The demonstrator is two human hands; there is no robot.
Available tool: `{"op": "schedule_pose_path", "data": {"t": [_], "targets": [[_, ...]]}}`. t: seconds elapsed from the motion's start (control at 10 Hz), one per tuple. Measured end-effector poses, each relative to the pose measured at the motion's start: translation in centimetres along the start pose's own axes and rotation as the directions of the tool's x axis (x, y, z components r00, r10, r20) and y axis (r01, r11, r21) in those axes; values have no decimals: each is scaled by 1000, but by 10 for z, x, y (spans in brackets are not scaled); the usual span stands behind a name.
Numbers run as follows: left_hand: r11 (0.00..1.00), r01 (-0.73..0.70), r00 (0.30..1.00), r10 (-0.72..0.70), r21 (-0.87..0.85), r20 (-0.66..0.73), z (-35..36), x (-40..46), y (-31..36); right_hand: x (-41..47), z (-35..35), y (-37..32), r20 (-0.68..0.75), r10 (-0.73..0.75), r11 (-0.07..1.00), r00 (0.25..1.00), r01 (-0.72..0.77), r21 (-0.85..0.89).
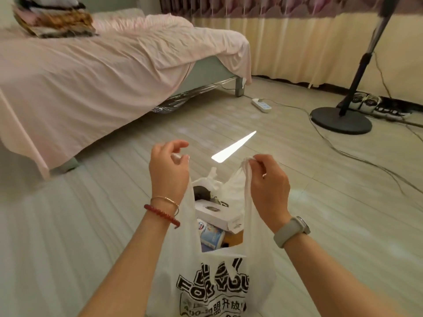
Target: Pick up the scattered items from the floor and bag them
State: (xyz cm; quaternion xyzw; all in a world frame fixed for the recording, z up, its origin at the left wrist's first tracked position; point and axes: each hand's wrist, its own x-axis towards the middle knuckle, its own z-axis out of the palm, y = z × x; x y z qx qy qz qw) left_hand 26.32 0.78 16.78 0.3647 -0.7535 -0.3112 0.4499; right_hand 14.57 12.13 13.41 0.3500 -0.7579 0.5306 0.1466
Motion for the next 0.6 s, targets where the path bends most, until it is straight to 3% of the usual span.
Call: {"op": "schedule_pose_path", "data": {"t": [0.1, 0.2, 0.3, 0.4, 0.5, 0.6], "targets": [[999, -24, 999, 23, 41, 30, 12, -19, -16, -7, 6, 2, 216, 5, 997, 976, 12, -76], [997, -45, 997, 41, 61, 66, 20, -39, -33, -16, 3, 10, 457, 71, 969, 887, 46, -241], [969, -180, 976, 155, 170, 153, 28, -68, -54, -22, -8, 16, 523, 125, 946, 843, 57, -319], [833, -303, 938, 175, 463, 299, 42, -101, -86, -15, -23, 16, 560, 180, 948, 809, 11, -320], [658, -420, 884, 143, 625, 444, 52, -125, -116, 0, -49, -10, 394, 61, 998, 917, -59, -19], [572, -483, 850, 123, 663, 513, 61, -135, -132, 22, -95, -49, 342, -39, 885, 939, -126, 447]]}}
